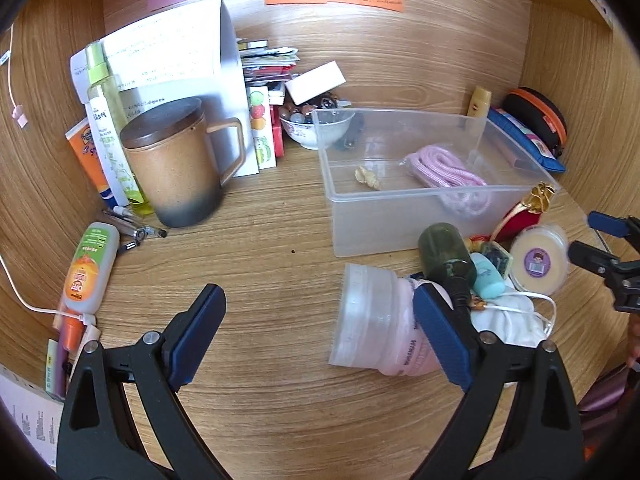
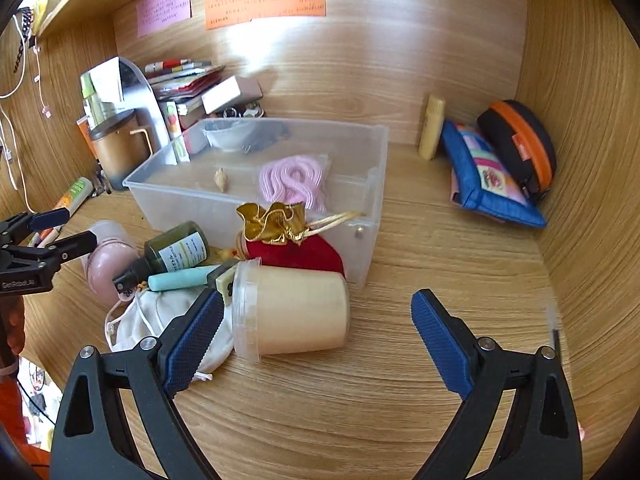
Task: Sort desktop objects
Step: 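Withdraw both open grippers up and away from the clear box, then grasp the clear round powder container with the left gripper while the right grasps the cream jar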
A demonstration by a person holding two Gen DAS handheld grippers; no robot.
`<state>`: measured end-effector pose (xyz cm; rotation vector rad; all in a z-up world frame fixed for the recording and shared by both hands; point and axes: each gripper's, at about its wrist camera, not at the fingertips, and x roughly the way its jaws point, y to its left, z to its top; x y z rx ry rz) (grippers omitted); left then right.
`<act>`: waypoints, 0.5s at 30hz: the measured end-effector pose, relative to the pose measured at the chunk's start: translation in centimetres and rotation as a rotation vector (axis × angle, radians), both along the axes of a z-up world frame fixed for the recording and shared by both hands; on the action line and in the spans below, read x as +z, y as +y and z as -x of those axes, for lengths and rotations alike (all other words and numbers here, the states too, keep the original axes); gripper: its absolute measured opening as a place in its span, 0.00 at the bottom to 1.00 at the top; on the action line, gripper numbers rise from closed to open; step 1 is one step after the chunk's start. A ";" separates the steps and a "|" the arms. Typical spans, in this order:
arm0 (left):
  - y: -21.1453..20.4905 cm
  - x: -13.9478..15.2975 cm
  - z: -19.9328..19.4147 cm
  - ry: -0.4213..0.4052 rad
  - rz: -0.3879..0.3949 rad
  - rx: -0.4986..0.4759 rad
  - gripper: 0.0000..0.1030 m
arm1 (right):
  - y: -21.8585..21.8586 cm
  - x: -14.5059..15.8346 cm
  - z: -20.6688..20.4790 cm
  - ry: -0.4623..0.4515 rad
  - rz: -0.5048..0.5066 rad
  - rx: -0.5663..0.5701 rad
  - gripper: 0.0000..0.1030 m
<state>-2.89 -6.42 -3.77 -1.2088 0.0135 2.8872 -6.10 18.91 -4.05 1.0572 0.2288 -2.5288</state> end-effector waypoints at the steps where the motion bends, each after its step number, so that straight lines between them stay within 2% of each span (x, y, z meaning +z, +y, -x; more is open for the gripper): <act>1: 0.3 -0.1 -0.1 0.002 0.006 -0.014 0.93 | -0.1 -0.2 0.1 -0.007 0.000 0.000 0.91; 6: 0.8 0.0 -0.3 0.030 0.057 -0.020 0.95 | -0.1 -0.9 0.7 -0.038 0.012 -0.002 0.91; 11: -0.7 -0.2 0.0 0.013 -0.017 -0.016 0.95 | -0.1 -1.0 1.1 -0.045 0.013 -0.003 0.91; 15: -1.4 -0.1 0.1 0.014 -0.021 0.007 0.95 | -0.1 -1.1 1.5 -0.057 0.020 -0.001 0.91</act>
